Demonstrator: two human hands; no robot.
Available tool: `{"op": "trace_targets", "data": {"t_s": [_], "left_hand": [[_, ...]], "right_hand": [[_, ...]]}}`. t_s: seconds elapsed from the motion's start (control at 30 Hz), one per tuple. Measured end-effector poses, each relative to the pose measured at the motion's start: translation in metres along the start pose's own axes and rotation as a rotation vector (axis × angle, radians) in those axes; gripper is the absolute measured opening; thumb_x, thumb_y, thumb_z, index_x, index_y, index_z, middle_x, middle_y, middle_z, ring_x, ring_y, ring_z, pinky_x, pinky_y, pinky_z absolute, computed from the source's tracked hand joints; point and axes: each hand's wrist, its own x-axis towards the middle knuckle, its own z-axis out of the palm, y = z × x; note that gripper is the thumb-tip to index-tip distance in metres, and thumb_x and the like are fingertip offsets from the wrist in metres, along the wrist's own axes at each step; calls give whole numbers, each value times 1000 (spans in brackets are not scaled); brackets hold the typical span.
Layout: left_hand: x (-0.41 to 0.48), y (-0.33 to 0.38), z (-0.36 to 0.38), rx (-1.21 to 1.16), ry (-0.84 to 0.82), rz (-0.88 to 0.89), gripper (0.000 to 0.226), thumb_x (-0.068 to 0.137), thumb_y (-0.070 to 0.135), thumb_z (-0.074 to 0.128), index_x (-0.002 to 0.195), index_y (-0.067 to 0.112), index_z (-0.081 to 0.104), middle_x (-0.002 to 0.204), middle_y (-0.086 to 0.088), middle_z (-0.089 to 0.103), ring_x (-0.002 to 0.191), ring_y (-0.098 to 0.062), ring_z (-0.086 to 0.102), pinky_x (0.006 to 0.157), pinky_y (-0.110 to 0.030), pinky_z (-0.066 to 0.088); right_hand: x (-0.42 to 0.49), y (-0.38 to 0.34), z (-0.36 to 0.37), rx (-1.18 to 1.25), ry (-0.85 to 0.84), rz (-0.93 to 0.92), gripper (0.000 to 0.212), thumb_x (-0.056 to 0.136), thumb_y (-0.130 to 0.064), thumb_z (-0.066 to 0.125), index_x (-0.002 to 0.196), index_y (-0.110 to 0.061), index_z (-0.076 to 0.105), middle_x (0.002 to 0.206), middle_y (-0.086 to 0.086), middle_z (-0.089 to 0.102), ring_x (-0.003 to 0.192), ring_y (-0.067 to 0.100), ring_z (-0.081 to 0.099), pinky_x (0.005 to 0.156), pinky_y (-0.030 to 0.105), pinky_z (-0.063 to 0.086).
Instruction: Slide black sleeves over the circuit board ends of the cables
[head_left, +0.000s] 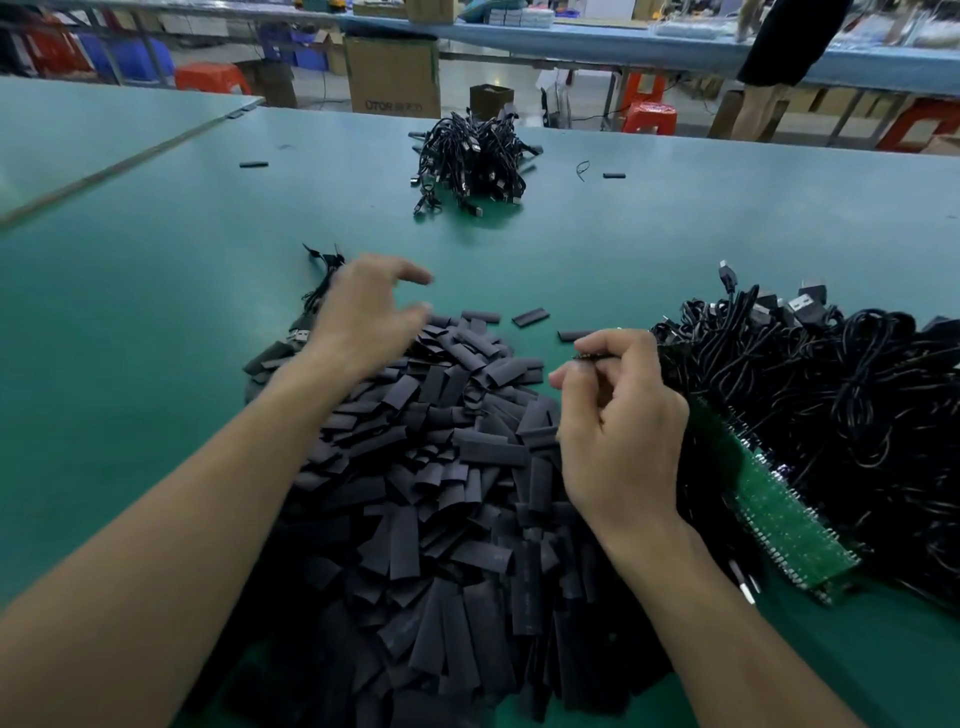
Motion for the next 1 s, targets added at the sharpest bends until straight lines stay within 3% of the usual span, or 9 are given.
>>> {"op": "trace_targets", "data": {"t_s": [0.1,0.17,0.23,0.33,0.47,0.6,0.73,0.87,1.0], "left_hand": [[-23,38,3,-301,-373,201,34,83,13,80,115,20,70,105,13,70,103,-3,65,92,-17,50],[-34,53,12,-358,-457,280,32,81,10,81,110,17,68,99,9,71,95,-3,66,89,-21,52],[-44,63,22,-405,-451,295,29,82,8,79,106,13,64,93,5,70,88,-7,65,89,-34,53],[-52,64,29,-444,-374,305,25,83,8,77,103,11,62,95,-2,69,93,-19,65,88,-46,51],[-54,60,31,-545,-332,285,21,84,5,76,100,11,64,91,7,66,90,-14,65,90,-46,53],[-56,62,36,-643,-363,243,17,86,7,75,99,9,63,85,8,64,79,-12,62,76,-34,54],[-53,65,37,-642,-378,238,15,80,14,69,94,18,64,78,17,60,74,-9,58,69,-20,47],[-51,65,42,-645,-333,262,7,91,7,71,94,5,65,80,6,65,71,-13,61,71,-29,52],[-49,63,43,-640,-336,271,5,92,4,69,96,1,67,79,5,64,67,3,55,68,-13,44]], "right_hand": [[-2,1,1,127,28,-65,9,95,-19,48,102,-24,52,75,-12,68,55,1,58,54,27,49],[-1,5,1,169,20,-29,12,94,-17,50,101,-26,53,73,-12,68,56,1,59,56,30,50],[0,8,1,169,9,3,16,93,-13,52,101,-27,56,71,-8,68,56,5,60,57,35,52],[0,12,2,142,-2,18,18,93,-13,53,105,-24,62,72,-5,68,61,12,63,60,39,53],[0,16,3,148,-12,76,32,93,-15,54,122,-27,55,73,-4,66,61,9,59,60,21,46],[1,17,3,199,8,116,22,90,-9,46,109,-19,49,73,-2,68,68,5,63,63,14,44],[1,16,3,211,4,113,22,88,-4,41,104,-17,47,67,-2,63,62,1,58,59,10,39],[0,15,2,195,4,105,19,91,-5,40,104,-17,47,59,-1,52,51,7,48,52,18,35],[2,16,2,181,9,129,20,88,-6,39,100,-18,50,59,5,59,52,16,53,51,27,40]]}}
